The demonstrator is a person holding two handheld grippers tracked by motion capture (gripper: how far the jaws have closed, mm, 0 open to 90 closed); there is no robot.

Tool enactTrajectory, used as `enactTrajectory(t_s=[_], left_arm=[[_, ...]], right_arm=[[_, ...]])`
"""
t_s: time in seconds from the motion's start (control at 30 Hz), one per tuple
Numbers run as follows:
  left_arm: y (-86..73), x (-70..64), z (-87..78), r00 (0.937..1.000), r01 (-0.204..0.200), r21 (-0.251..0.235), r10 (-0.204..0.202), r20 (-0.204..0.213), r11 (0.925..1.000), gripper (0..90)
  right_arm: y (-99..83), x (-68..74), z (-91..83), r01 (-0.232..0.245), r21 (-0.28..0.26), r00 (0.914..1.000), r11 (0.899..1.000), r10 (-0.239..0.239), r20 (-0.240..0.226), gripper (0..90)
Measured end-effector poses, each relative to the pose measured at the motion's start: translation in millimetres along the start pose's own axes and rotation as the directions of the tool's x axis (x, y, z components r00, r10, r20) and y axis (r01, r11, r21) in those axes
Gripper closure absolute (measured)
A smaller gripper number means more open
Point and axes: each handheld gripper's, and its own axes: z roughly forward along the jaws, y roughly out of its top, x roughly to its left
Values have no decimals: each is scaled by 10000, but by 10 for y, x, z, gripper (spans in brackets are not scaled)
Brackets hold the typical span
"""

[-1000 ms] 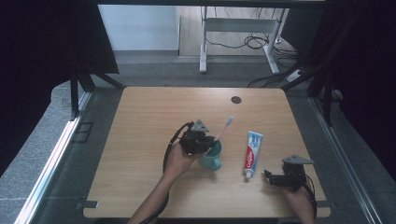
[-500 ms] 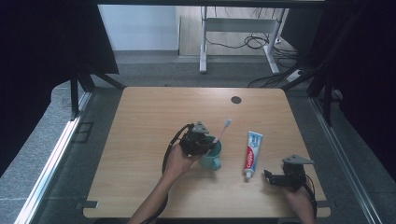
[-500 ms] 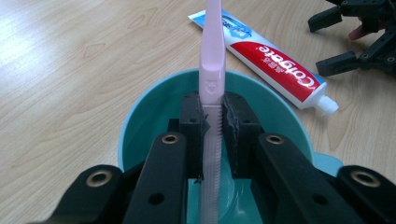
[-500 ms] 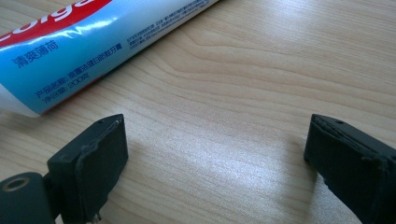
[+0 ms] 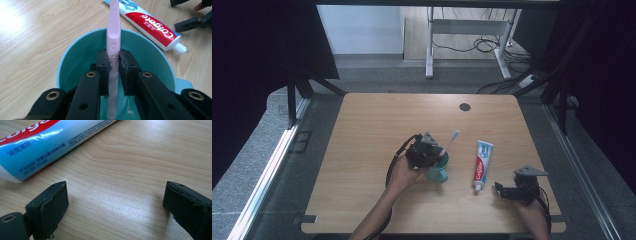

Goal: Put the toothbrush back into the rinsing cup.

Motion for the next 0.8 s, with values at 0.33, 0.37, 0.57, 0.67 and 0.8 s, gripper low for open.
enactTrajectory(t_s=[0.33, 0.37, 0.57, 0.67, 0.8], left_arm=[[4, 8, 5, 10000, 47, 238, -46, -28, 9997, 785], [6, 6, 8, 10000, 79, 265, -78, -36, 9996, 784], [5, 4, 24, 9999, 94, 562, -90, -79, 9984, 784], [-2, 7, 29, 9999, 99, 667, -95, -67, 9977, 784], [-5, 13, 27, 9999, 109, 662, -105, -55, 9977, 782]], right_arm=[[0, 0, 0, -1, -2, 10000, 10000, 1, 1, 56], [0, 0, 0, 0, -2, 10000, 10000, 0, 1, 56], [0, 0, 0, 0, 0, 10000, 10000, 0, 0, 56], [0, 0, 0, -3, 0, 10000, 10000, 3, 1, 56], [0, 0, 0, -1, 0, 10000, 10000, 1, -1, 56]])
